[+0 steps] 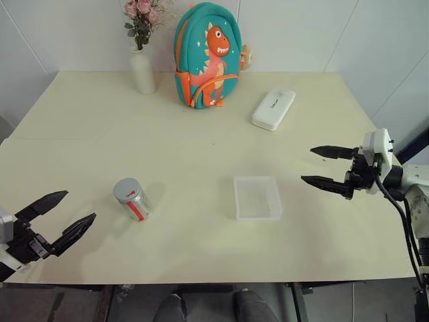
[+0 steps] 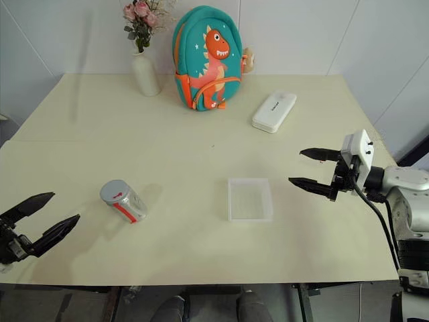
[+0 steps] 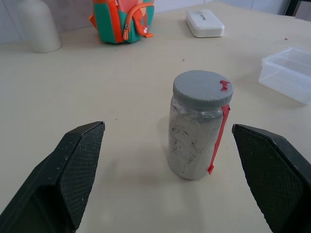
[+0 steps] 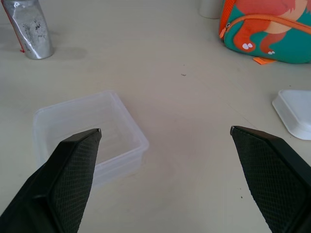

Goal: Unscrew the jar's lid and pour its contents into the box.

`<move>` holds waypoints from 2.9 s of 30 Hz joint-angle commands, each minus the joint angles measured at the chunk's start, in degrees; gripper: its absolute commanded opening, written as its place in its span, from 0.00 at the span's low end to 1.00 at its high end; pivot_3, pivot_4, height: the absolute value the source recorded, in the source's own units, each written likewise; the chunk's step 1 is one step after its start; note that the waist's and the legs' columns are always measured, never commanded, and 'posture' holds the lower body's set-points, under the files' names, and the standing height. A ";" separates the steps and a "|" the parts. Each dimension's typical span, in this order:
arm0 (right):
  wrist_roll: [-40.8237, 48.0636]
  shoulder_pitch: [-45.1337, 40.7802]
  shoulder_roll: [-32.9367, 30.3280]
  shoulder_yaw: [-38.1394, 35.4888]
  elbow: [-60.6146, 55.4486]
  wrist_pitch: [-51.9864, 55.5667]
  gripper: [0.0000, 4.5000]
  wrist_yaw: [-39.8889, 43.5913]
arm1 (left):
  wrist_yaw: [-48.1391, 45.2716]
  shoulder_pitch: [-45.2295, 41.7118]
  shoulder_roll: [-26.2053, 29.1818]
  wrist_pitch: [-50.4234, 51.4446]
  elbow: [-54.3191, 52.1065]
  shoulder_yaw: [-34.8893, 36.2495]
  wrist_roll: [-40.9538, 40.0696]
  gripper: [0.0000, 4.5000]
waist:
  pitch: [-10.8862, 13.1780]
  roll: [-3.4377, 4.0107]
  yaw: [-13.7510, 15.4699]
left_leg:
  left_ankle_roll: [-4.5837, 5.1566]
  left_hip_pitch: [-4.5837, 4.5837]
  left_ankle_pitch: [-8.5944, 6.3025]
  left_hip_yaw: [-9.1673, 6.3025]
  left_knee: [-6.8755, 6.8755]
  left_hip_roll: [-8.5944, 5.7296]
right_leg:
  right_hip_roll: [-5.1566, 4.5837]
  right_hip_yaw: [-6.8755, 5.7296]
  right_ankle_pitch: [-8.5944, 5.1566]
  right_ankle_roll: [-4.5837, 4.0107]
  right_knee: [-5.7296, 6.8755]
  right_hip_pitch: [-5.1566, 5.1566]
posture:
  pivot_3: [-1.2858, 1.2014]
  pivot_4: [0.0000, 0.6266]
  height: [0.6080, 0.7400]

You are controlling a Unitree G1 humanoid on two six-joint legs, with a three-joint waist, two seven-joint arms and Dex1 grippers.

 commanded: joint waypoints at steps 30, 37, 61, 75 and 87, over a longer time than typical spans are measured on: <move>0.42 -5.49 5.14 3.83 -0.17 0.33 1.00 1.59 | 38.99 3.73 -30.53 -8.21 -18.18 -30.31 34.36 0.99 | -0.02 -0.03 0.42 | 0.29 0.00 -0.17 0.08 0.68 -0.09 | 0.04 0.22 0.25 0.34 -0.27 0.42 | 0.52 0.24 1.00; -0.09 -5.62 5.56 4.28 0.06 -0.29 1.00 1.89 | 45.01 1.12 -33.89 -10.42 -14.74 -34.72 40.73 0.99 | -0.03 -0.03 1.09 | 0.46 0.00 -0.34 0.07 0.97 -0.10 | 0.04 0.23 0.35 0.48 -0.48 0.66 | 0.52 0.24 1.00; -0.67 -4.70 6.80 4.71 -1.43 -0.66 1.00 0.68 | 50.02 -8.51 -34.85 -13.25 -7.49 -38.43 42.89 0.99 | -0.03 -0.02 1.64 | 0.49 -0.02 -0.48 0.03 1.04 -0.11 | 0.03 0.20 0.42 0.60 -0.57 0.75 | 0.52 0.24 1.00; -0.68 -3.97 6.92 4.65 -2.49 -0.46 1.00 -0.73 | 48.32 -9.85 -34.04 -15.72 -6.48 -38.97 41.09 0.99 | -0.03 -0.02 1.65 | 0.49 -0.02 -0.49 0.03 1.04 -0.11 | 0.03 0.20 0.42 0.60 -0.58 0.75 | 0.52 0.24 1.00; -0.25 -3.40 7.46 4.54 -4.41 0.20 1.00 -2.43 | 44.26 -10.54 -32.79 -14.77 -4.88 -38.67 36.35 0.45 | -0.03 -0.02 1.68 | 0.49 -0.02 -0.49 0.03 1.03 -0.11 | 0.03 0.19 0.41 0.60 -0.59 0.76 | 0.52 0.24 1.00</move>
